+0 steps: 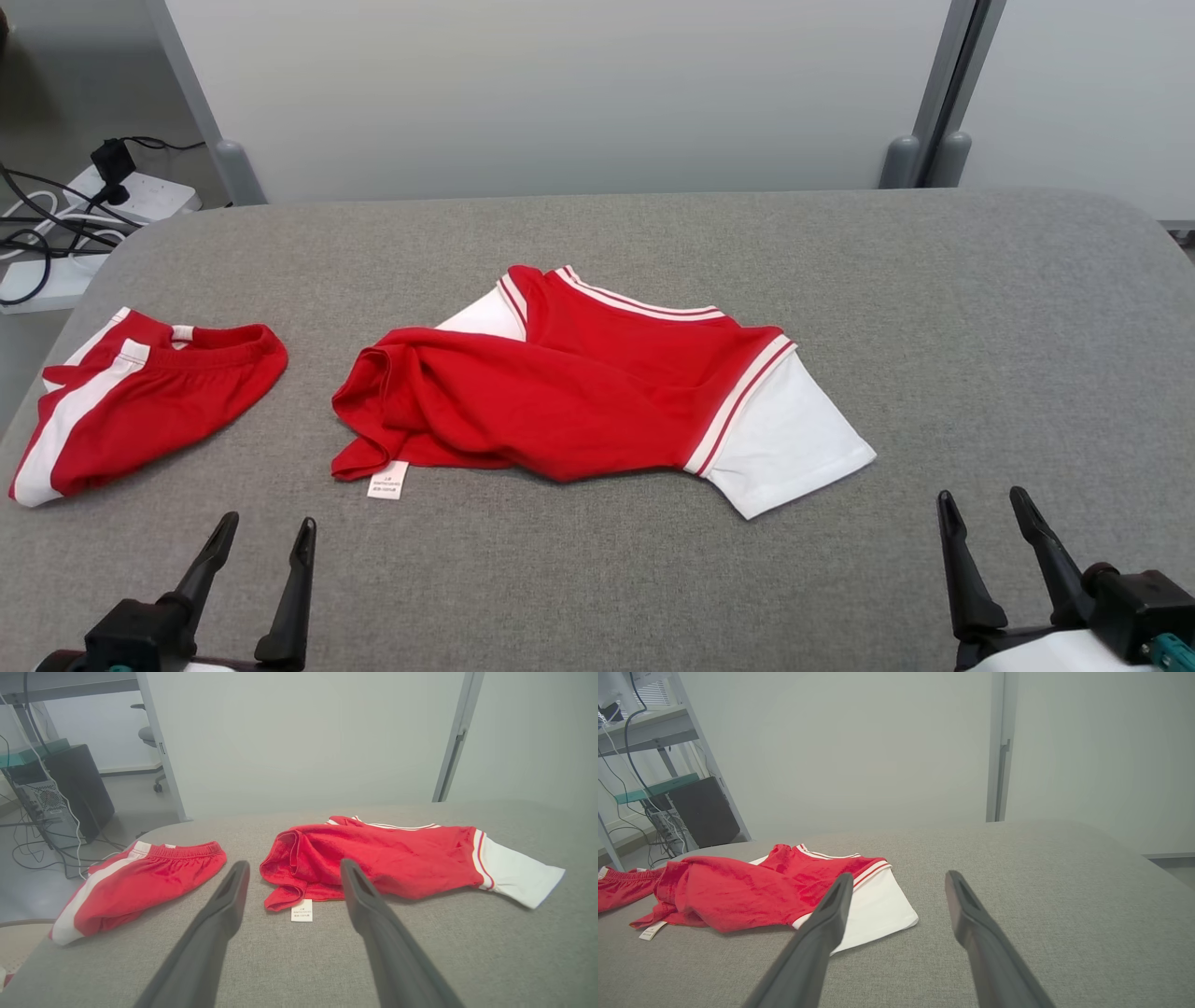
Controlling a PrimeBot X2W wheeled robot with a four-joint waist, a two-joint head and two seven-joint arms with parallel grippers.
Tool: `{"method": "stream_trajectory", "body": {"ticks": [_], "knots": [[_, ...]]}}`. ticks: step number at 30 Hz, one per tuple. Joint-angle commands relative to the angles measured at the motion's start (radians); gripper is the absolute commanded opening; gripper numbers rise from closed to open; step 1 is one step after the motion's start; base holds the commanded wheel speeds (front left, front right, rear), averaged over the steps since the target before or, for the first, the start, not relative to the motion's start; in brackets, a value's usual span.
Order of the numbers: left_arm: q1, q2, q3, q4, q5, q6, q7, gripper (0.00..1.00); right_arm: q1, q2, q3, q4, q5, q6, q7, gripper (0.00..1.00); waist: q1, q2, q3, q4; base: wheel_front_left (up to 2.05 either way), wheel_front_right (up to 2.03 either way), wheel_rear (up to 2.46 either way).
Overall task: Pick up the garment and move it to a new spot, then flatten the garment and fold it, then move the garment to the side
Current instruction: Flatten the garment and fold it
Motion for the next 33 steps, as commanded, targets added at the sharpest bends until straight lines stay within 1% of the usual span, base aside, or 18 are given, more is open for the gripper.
{"method": "stream_trajectory", "body": {"ticks": [1, 3, 5, 8, 11, 13, 14, 15, 17, 18, 20, 24, 28, 29, 30, 32, 33], "knots": [[-0.064, 0.038, 0.046, -0.024, 0.001, 0.000, 0.006, 1.00, -0.031, -0.011, 0.027, -0.032, 0.007, 0.004, 0.002, 1.00, 0.0000, 0.0000, 0.003, 0.000, 0.00, 0.00, 0.00], [-0.093, 0.049, 0.032, -0.029, 0.012, -0.015, 0.021, 1.00, -0.033, -0.011, 0.024, -0.036, 0.006, 0.004, 0.003, 1.00, 0.0000, 0.0000, 0.010, 0.003, 0.00, 0.00, 0.00], [-0.142, 0.063, -0.002, -0.027, 0.028, -0.050, 0.063, 1.00, -0.036, -0.011, 0.025, -0.040, 0.005, 0.004, 0.005, 1.00, 0.0000, 0.0000, 0.020, 0.004, 0.00, 0.00, 0.00], [-0.248, 0.084, -0.059, -0.009, 0.027, -0.136, 0.163, 1.00, -0.053, -0.011, 0.033, -0.051, 0.004, 0.004, 0.007, 1.00, 0.0000, 0.0000, 0.053, -0.003, 0.00, 0.00, 0.00], [-0.360, 0.103, -0.105, 0.039, 0.015, -0.229, 0.267, 1.00, -0.078, -0.011, 0.049, -0.059, 0.001, 0.004, 0.004, 1.00, 0.0000, 0.0000, 0.097, -0.027, 0.00, 0.00, 0.00], [-0.431, 0.109, -0.125, 0.079, -0.001, -0.285, 0.330, 1.00, -0.094, -0.011, 0.056, -0.061, 0.001, 0.004, -0.002, 1.00, 0.0000, 0.0000, 0.130, -0.047, 0.00, 0.00, 0.00], [-0.463, 0.110, -0.132, 0.105, -0.012, -0.306, 0.358, 1.00, -0.101, -0.011, 0.058, -0.060, 0.002, 0.004, -0.006, 1.00, 0.0000, 0.0000, 0.146, -0.059, 0.00, 0.00, 0.00], [-0.523, 0.113, -0.148, 0.161, -0.033, -0.336, 0.412, 1.00, -0.115, -0.011, 0.060, -0.057, 0.009, 0.004, -0.016, 1.00, 0.0000, 0.0000, 0.182, -0.080, 0.00, 0.00, 0.00], [-0.580, 0.114, -0.160, 0.225, -0.059, -0.355, 0.458, 1.00, -0.127, -0.011, 0.058, -0.051, 0.016, 0.004, -0.027, 1.00, 0.0000, 0.0000, 0.218, -0.100, 0.00, 0.00, 0.00], [-0.603, 0.113, -0.156, 0.259, -0.083, -0.360, 0.476, 0.98, -0.133, -0.011, 0.059, -0.047, 0.020, 0.004, -0.033, 1.00, 0.0000, 0.0000, 0.234, -0.110, 0.00, 0.00, 0.00], [-0.644, 0.123, -0.154, 0.328, -0.115, -0.368, 0.513, 0.99, -0.145, -0.011, 0.060, -0.036, 0.028, 0.004, -0.045, 1.00, 0.0000, 0.0000, 0.263, -0.129, 0.00, 0.00, 0.00], [-0.706, 0.154, -0.144, 0.421, -0.177, -0.375, 0.542, 0.98, -0.173, -0.011, 0.071, -0.012, 0.039, 0.004, -0.066, 1.00, 0.0000, 0.0000, 0.306, -0.163, 0.00, 0.00, 0.00], [-0.744, 0.197, -0.157, 0.448, -0.233, -0.378, 0.549, 0.96, -0.199, -0.011, 0.076, 0.007, 0.049, 0.004, -0.081, 1.00, 0.0000, 0.0000, 0.333, -0.183, 0.00, 0.00, 0.00], [-0.750, 0.209, -0.165, 0.451, -0.247, -0.378, 0.553, 0.97, -0.204, -0.011, 0.077, 0.011, 0.051, 0.004, -0.084, 1.00, 0.0000, 0.0000, 0.337, -0.185, 0.00, 0.00, 0.00], [-0.750, 0.209, -0.165, 0.451, -0.247, -0.378, 0.553, 0.97, -0.204, -0.011, 0.077, 0.011, 0.051, 0.004, -0.084, 1.00, 0.0000, 0.0000, 0.337, -0.185, 0.00, 0.00, 0.00], [-0.760, 0.234, -0.177, 0.449, -0.280, -0.378, 0.556, 0.99, -0.213, -0.011, 0.079, 0.015, 0.054, 0.004, -0.088, 1.00, 0.0000, 0.0000, 0.349, -0.189, 0.00, 0.00, 0.00], [-0.764, 0.247, -0.186, 0.448, -0.295, -0.378, 0.560, 0.98, -0.217, -0.011, 0.081, 0.017, 0.055, 0.004, -0.090, 1.00, 0.0000, 0.0000, 0.354, -0.191, 0.00, 0.00, 0.00]]}}
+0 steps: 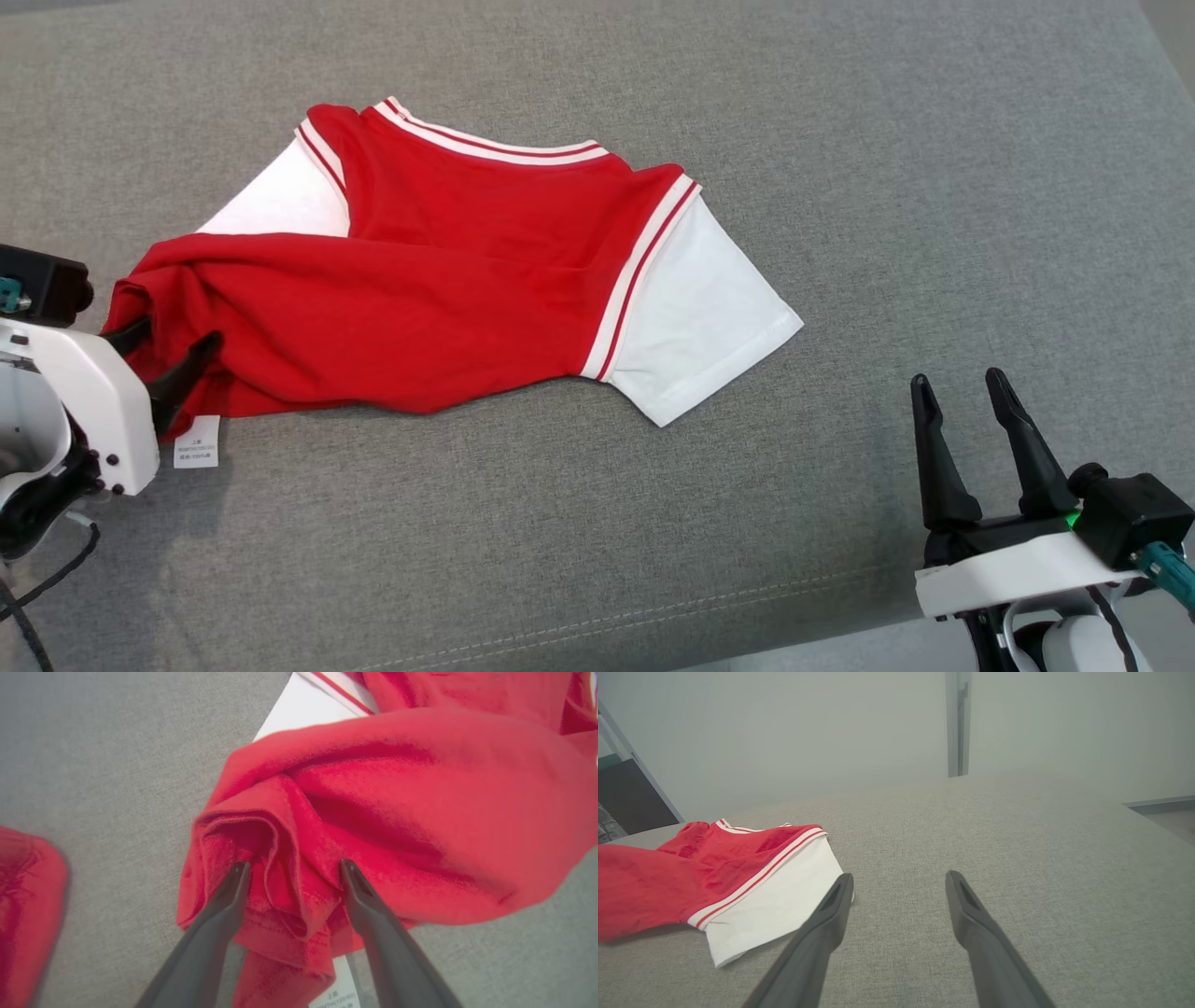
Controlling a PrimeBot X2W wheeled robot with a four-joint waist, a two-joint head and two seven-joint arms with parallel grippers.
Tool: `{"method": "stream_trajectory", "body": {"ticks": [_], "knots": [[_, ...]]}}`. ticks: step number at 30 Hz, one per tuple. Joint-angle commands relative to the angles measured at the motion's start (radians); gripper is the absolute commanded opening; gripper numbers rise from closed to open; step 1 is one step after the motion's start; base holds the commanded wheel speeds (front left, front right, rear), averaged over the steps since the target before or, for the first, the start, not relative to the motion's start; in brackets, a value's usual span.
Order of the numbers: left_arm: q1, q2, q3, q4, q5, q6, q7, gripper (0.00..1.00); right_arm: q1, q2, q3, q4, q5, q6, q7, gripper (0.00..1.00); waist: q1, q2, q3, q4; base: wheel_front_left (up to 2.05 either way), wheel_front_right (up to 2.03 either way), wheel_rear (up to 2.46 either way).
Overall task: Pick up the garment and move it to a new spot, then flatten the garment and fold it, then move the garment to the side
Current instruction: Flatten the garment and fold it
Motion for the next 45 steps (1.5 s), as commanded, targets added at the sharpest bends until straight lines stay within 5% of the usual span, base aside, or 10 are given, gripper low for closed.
{"method": "stream_trajectory", "body": {"ticks": [1, 3, 4, 5, 6, 14, 26, 30, 37, 45], "knots": [[-0.050, 0.068, 0.039, -0.013, -0.017, -0.005, -0.001, 0.96, -0.028, -0.010, 0.023, -0.019, 0.009, 0.004, -0.016, 1.00, 0.0000, 0.0000, 0.013, -0.007, 0.00, 0.00, 0.00], [-0.057, 0.088, 0.024, -0.009, -0.036, -0.005, 0.001, 0.86, -0.035, -0.010, 0.025, -0.015, 0.011, 0.004, -0.019, 1.00, 0.0000, 0.0000, 0.021, -0.009, 0.00, 0.00, 0.00], [-0.059, 0.094, 0.018, -0.004, -0.047, -0.005, 0.004, 0.61, -0.038, -0.010, 0.025, -0.013, 0.012, 0.004, -0.019, 1.00, 0.0000, 0.0000, 0.022, -0.009, 0.00, 0.00, 0.00], [-0.060, 0.099, 0.009, -0.002, -0.057, -0.005, 0.010, 0.20, -0.040, -0.010, 0.024, -0.010, 0.013, 0.004, -0.020, 1.00, 0.0000, 0.0000, 0.024, -0.008, 0.00, 0.00, 0.00], [-0.063, 0.103, 0.004, -0.002, -0.071, -0.005, 0.016, 0.00, -0.041, -0.010, 0.024, -0.008, 0.014, 0.004, -0.021, 1.00, 0.0000, 0.0000, 0.025, -0.008, 0.00, 0.00, 0.00], [-0.068, 0.169, -0.040, -0.115, -0.139, -0.005, 0.088, 0.00, -0.037, -0.010, 0.010, 0.003, 0.020, 0.004, -0.023, 1.00, 0.0000, 0.0000, 0.004, 0.015, 0.00, 0.00, 0.00], [0.068, 0.387, 0.011, -0.678, -0.356, 0.071, 0.256, 0.00, 0.003, -0.010, -0.025, -0.004, 0.013, 0.004, -0.023, 1.00, 0.0000, 0.0000, -0.053, 0.105, 0.00, 0.00, 0.00], [0.064, 0.399, 0.069, -0.775, -0.477, 0.075, 0.253, 0.00, -0.003, -0.010, -0.023, -0.006, 0.007, 0.004, -0.023, 1.00, 0.0000, 0.0000, -0.053, 0.115, 0.00, 0.00, 0.00], [0.026, 0.318, 0.130, -0.504, -0.627, 0.057, 0.224, 0.00, -0.040, -0.010, 0.015, -0.012, 0.003, 0.004, -0.022, 1.00, 0.0000, 0.0000, -0.016, 0.063, 0.00, 0.00, 0.00], [0.013, 0.213, 0.110, -0.199, -0.646, 0.032, 0.195, 0.00, -0.050, -0.010, 0.013, -0.014, 0.010, 0.004, -0.022, 1.00, 0.0000, 0.0000, 0.024, -0.010, 0.00, 0.00, 0.00]]}}
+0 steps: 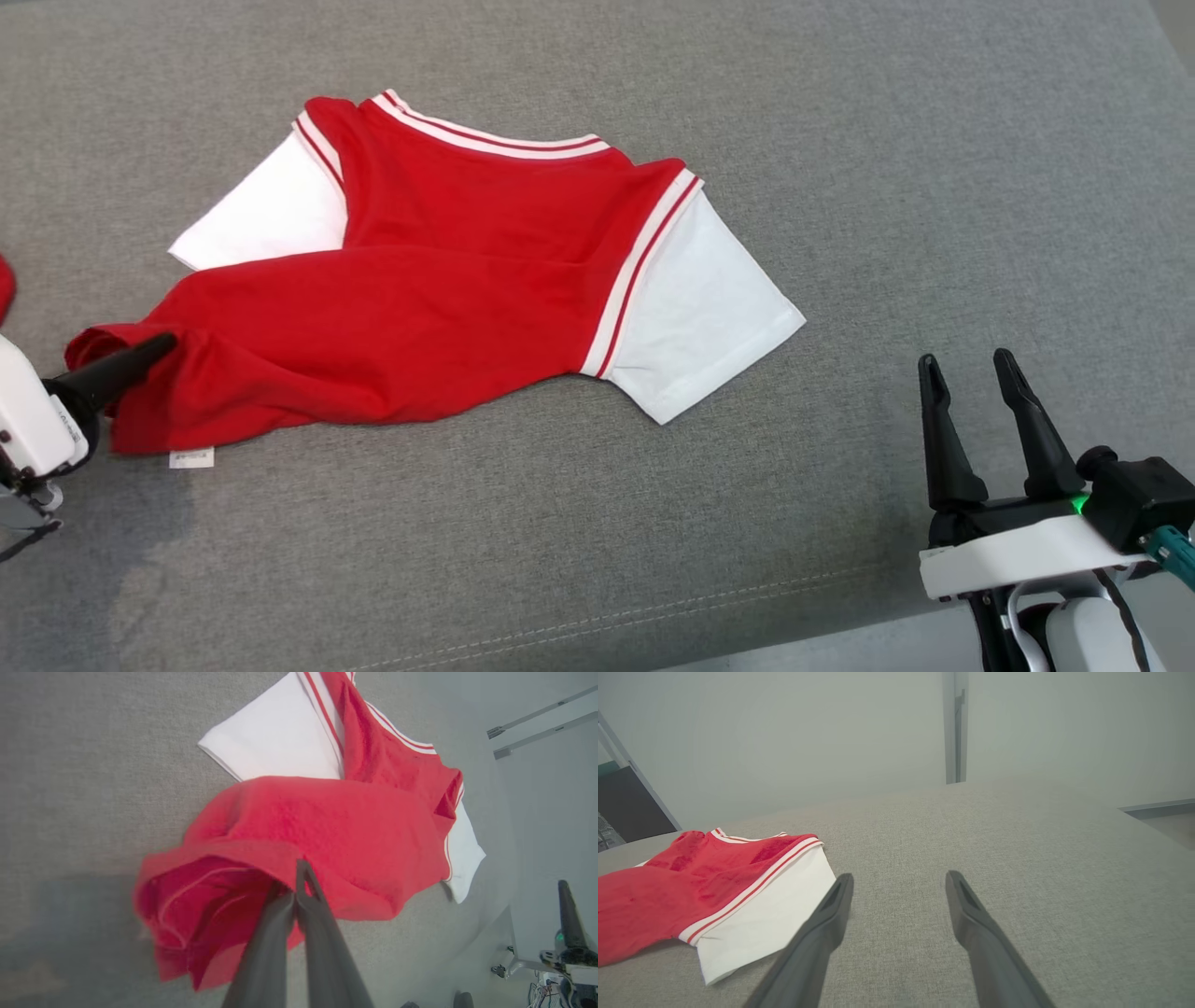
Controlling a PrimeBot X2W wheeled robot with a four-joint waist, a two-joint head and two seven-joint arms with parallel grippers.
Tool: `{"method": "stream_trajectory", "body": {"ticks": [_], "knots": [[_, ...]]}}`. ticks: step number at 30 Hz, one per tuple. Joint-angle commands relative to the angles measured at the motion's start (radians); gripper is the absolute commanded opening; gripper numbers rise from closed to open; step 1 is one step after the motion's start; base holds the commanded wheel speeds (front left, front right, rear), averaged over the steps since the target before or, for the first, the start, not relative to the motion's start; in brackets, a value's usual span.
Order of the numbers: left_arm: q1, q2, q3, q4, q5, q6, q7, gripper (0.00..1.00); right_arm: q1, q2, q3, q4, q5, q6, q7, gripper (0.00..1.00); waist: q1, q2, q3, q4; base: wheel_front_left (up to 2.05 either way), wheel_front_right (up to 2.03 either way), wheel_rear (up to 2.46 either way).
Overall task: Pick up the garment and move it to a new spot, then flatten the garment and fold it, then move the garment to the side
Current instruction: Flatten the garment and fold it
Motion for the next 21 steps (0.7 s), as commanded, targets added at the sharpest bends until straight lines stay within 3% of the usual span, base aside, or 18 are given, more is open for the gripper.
{"method": "stream_trajectory", "body": {"ticks": [1, 8, 9, 10, 17, 21], "knots": [[-0.066, 0.050, 0.049, 0.026, 0.018, -0.009, -0.019, 0.00, -0.016, -0.010, 0.016, -0.033, -0.001, 0.004, -0.013, 1.00, 0.0000, 0.0000, 0.023, -0.024, 0.00, 0.00, 0.00], [-0.116, -0.004, 0.020, 0.163, 0.098, -0.031, -0.078, 0.00, -0.019, -0.010, 0.007, -0.036, -0.005, 0.004, -0.013, 1.00, 0.0000, 0.0000, 0.026, -0.019, 0.00, 0.00, 0.00], [-0.120, -0.007, 0.012, 0.178, 0.112, -0.032, -0.083, 0.89, -0.021, -0.010, 0.006, -0.037, -0.007, 0.004, -0.012, 1.00, 0.0000, 0.0000, 0.023, -0.014, 0.00, 0.00, 0.00], [-0.125, -0.009, 0.006, 0.188, 0.132, -0.033, -0.095, 1.00, -0.021, -0.010, 0.005, -0.038, -0.010, 0.004, -0.011, 1.00, 0.0000, 0.0000, 0.019, -0.008, 0.00, 0.00, 0.00], [-0.117, 0.011, -0.059, 0.196, 0.295, -0.026, -0.186, 1.00, -0.016, -0.010, -0.012, -0.042, -0.037, 0.004, 0.006, 1.00, 0.0000, 0.0000, -0.023, 0.055, 0.00, 0.00, 0.00], [-0.079, 0.002, -0.032, 0.150, 0.350, 0.019, -0.350, 1.00, -0.012, -0.010, -0.026, -0.047, -0.054, 0.004, 0.012, 1.00, 0.0000, 0.0000, -0.057, 0.094, 0.00, 0.00, 0.00]]}}
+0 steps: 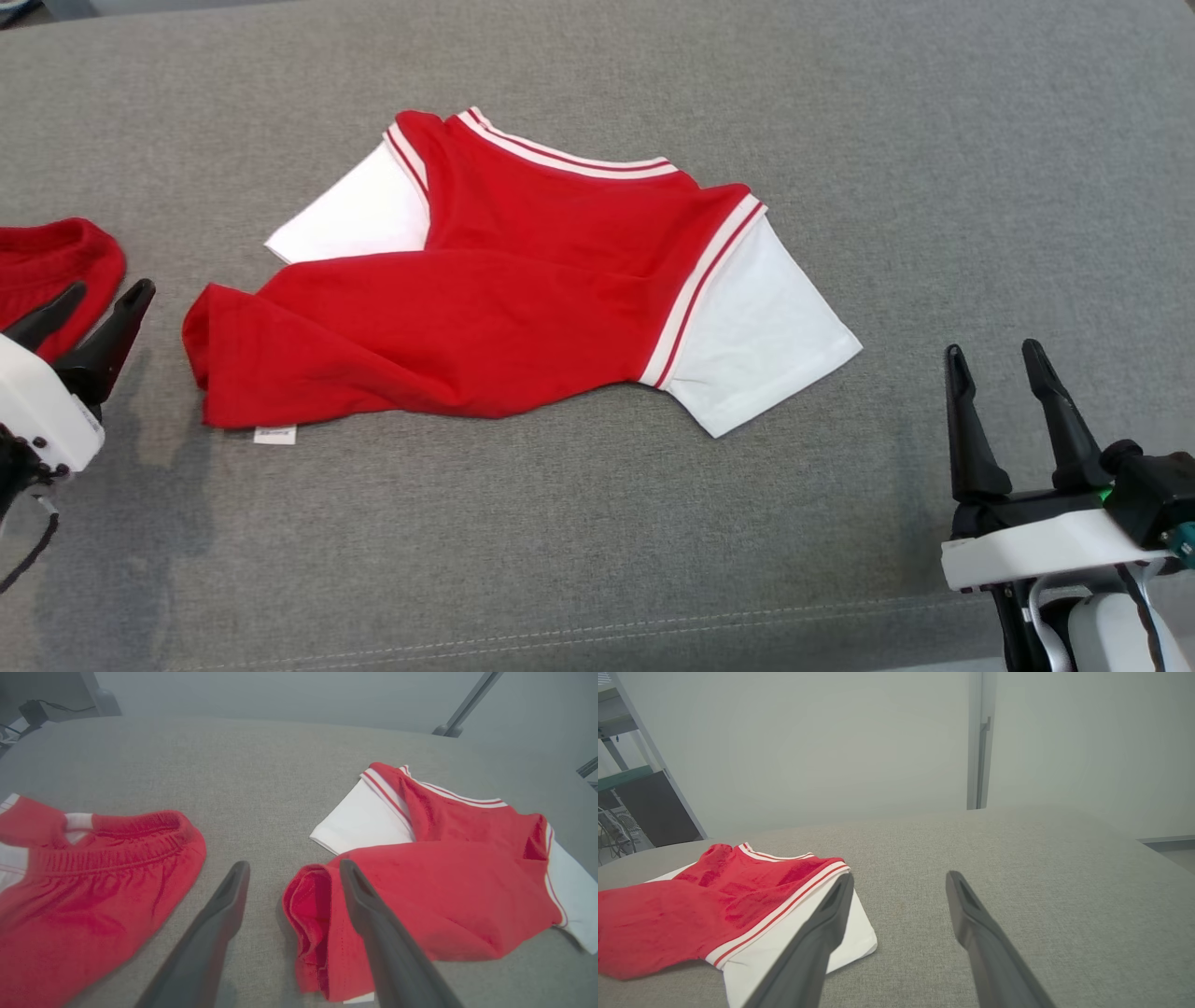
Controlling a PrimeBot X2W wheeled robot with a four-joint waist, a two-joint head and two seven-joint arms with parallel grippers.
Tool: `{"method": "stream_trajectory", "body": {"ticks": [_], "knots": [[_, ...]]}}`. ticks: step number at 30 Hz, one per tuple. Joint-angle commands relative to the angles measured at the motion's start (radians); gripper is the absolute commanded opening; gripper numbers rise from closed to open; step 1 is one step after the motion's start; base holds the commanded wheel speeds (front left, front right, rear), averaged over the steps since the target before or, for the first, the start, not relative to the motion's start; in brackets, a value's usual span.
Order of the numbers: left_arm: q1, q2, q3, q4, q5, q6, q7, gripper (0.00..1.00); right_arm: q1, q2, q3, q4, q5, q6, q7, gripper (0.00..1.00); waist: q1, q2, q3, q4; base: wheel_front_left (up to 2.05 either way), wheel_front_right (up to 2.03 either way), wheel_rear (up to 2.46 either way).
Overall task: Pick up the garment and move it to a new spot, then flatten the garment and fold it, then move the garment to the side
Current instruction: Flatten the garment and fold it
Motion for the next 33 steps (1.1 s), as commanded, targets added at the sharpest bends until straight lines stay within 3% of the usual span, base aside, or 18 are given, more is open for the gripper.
{"method": "stream_trajectory", "body": {"ticks": [1, 5, 6, 8, 14, 18, 25, 33], "knots": [[0.008, 0.049, 0.069, -0.047, 0.004, 0.021, -0.077, 1.00, -0.009, -0.010, 0.007, -0.028, -0.018, 0.004, 0.009, 1.00, 0.0000, 0.0000, -0.036, 0.036, 0.00, 0.00, 0.00], [0.103, 0.021, 0.118, -0.149, 0.018, 0.086, -0.263, 1.00, -0.004, -0.010, -0.009, -0.032, -0.039, 0.004, 0.019, 1.00, 0.0000, 0.0000, -0.074, 0.072, 0.00, 0.00, 0.00], [0.148, 0.004, 0.137, -0.211, 0.036, 0.122, -0.354, 1.00, -0.003, -0.010, -0.020, -0.035, -0.047, 0.004, 0.025, 1.00, 0.0000, 0.0000, -0.090, 0.090, 0.00, 0.00, 0.00], [0.192, -0.008, 0.152, -0.270, 0.066, 0.172, -0.419, 1.00, -0.005, -0.010, -0.024, -0.040, -0.061, 0.004, 0.033, 1.00, 0.0000, 0.0000, -0.100, 0.101, 0.00, 0.00, 0.00], [0.304, -0.056, 0.221, -0.436, 0.229, 0.312, -0.467, 1.00, -0.015, -0.018, -0.037, -0.054, -0.078, 0.004, 0.053, 1.00, 0.0000, 0.0000, -0.132, 0.119, 0.00, 0.00, 0.00], [0.392, -0.112, 0.279, -0.513, 0.363, 0.371, -0.468, 1.00, -0.010, -0.026, -0.044, -0.059, -0.080, 0.004, 0.064, 1.00, 0.0000, 0.0000, -0.158, 0.123, 0.00, 0.00, 0.00], [0.530, -0.182, 0.338, -0.533, 0.463, 0.417, -0.469, 1.00, 0.043, -0.029, -0.059, -0.052, -0.079, 0.004, 0.066, 1.00, 0.0000, 0.0000, -0.206, 0.126, 0.00, 0.00, 0.00], [0.653, -0.283, 0.395, -0.501, 0.556, 0.377, -0.469, 1.00, 0.137, -0.019, -0.069, -0.026, -0.086, 0.004, 0.063, 1.00, 0.0000, 0.0000, -0.271, 0.139, 0.00, 0.00, 0.00]]}}
